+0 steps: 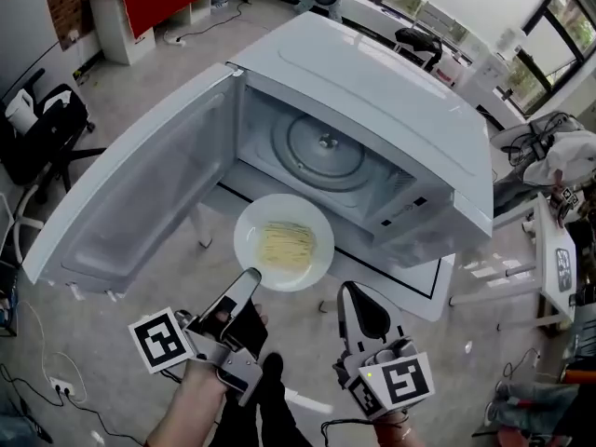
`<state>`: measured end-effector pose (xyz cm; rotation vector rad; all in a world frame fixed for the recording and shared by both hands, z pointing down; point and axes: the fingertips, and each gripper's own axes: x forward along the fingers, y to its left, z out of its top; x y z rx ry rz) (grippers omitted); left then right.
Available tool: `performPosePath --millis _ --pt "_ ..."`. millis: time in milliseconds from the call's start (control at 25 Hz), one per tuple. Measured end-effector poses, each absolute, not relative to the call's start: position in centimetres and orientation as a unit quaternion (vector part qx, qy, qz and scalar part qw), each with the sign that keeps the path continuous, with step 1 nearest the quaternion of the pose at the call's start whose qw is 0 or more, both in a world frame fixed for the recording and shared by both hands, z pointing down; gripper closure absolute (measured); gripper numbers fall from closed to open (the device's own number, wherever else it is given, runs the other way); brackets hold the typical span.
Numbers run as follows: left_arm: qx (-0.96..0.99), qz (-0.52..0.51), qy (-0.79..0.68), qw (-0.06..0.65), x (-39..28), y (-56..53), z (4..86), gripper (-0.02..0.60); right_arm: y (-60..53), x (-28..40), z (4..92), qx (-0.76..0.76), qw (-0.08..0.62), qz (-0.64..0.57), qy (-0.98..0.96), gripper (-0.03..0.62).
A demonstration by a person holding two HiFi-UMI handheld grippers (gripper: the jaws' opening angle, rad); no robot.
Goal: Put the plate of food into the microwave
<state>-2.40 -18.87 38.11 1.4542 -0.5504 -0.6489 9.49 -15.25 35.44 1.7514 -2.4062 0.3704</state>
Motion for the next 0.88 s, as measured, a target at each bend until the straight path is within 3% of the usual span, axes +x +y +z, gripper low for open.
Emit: performPosePath --millis 280,560,880 --pt "0.648 -0.299 -0.217 0.666 -1.7 -20.5 40.9 0.565 -17.6 9.2 38.8 0.594 0.101 0.103 -0.792 0.582" --pt "0.678 -0.303 -0.223 0.632 -2.3 -22.6 42.0 0.565 -18.2 10.2 40.7 0.609 0.038 0.137 -0.78 0.582" --pt "0.707 -0.307 -0.231 0.593 -0.1 -28.2 38.0 0.565 -20.5 10.7 39.2 0.608 0.048 0.115 -0.784 0.582"
